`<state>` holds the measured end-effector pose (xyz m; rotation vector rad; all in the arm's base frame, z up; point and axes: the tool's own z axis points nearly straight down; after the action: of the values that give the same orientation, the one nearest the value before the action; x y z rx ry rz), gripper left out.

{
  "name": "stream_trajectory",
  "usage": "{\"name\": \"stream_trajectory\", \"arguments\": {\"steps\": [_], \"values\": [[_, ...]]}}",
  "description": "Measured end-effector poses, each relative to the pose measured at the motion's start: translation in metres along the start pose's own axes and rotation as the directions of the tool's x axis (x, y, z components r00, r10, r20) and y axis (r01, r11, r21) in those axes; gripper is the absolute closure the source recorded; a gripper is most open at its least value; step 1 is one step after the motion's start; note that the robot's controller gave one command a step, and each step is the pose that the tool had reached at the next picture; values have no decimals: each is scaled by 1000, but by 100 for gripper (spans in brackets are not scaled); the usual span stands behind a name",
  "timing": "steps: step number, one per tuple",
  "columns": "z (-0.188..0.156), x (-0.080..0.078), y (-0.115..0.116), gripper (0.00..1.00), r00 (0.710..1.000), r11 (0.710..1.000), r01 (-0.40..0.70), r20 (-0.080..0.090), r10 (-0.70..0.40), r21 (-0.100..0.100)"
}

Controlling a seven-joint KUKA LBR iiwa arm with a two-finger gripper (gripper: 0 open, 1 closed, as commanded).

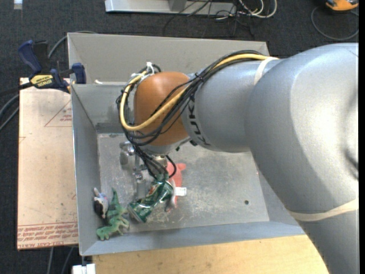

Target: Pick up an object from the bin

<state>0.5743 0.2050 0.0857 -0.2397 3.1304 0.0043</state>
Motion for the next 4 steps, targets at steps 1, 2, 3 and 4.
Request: {"name": "stream_trajectory", "arguments": {"steps": [1, 2, 3, 4], "values": [[-3, -10, -31, 0, 1000, 1000, -25, 5, 25, 1], [14, 21, -65, 0, 1000, 1000, -27, -1, 27, 0], [13, 60, -65, 100, 999, 999, 50, 16, -50, -1], [14, 60, -65, 100, 999, 999, 50, 16, -50, -1]]}}
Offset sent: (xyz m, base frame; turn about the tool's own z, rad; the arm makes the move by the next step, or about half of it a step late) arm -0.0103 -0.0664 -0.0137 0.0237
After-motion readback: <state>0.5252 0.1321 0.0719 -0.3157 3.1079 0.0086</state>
